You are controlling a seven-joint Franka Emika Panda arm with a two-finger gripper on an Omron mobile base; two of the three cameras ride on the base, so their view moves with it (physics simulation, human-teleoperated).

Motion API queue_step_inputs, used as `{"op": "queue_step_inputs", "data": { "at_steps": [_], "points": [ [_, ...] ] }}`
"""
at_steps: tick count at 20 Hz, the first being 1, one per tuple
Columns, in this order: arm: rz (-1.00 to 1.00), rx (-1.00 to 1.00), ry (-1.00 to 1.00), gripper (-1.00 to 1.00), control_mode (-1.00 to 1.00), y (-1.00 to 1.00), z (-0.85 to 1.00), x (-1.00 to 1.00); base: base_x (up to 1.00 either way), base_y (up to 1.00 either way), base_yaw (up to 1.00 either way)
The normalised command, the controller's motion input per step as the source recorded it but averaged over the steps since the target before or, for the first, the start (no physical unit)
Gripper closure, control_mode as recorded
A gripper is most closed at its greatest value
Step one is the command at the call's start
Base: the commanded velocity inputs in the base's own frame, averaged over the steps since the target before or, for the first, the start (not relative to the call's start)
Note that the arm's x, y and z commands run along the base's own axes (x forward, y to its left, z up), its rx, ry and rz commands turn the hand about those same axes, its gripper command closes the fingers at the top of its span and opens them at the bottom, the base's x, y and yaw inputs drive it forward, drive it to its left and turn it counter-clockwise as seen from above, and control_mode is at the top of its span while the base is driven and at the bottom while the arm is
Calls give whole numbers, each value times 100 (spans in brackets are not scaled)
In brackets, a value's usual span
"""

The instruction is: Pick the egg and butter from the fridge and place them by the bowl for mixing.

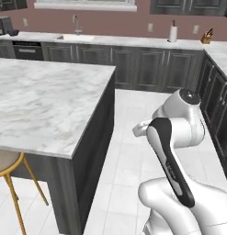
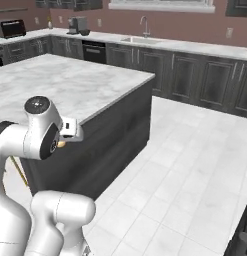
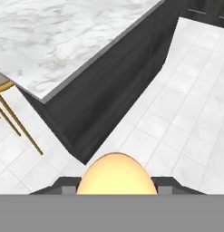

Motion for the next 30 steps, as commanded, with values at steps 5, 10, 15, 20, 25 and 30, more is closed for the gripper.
{"op": "queue_step_inputs", "data": {
  "at_steps": [5, 10, 15, 20, 25, 30],
  "points": [
    [0, 0, 0, 100, 100, 0, 0, 0, 60, 0, 3],
    [0, 0, 0, 100, 100, 0, 0, 0, 88, 0, 0],
    [0, 0, 0, 100, 100, 0, 0, 0, 94, 0, 0],
    [0, 0, 0, 100, 100, 0, 0, 0, 92, 0, 0],
    [0, 0, 0, 100, 100, 0, 0, 0, 89, -3, 0],
    [0, 0, 0, 100, 100, 0, 0, 0, 85, -6, 0]
  ]
}}
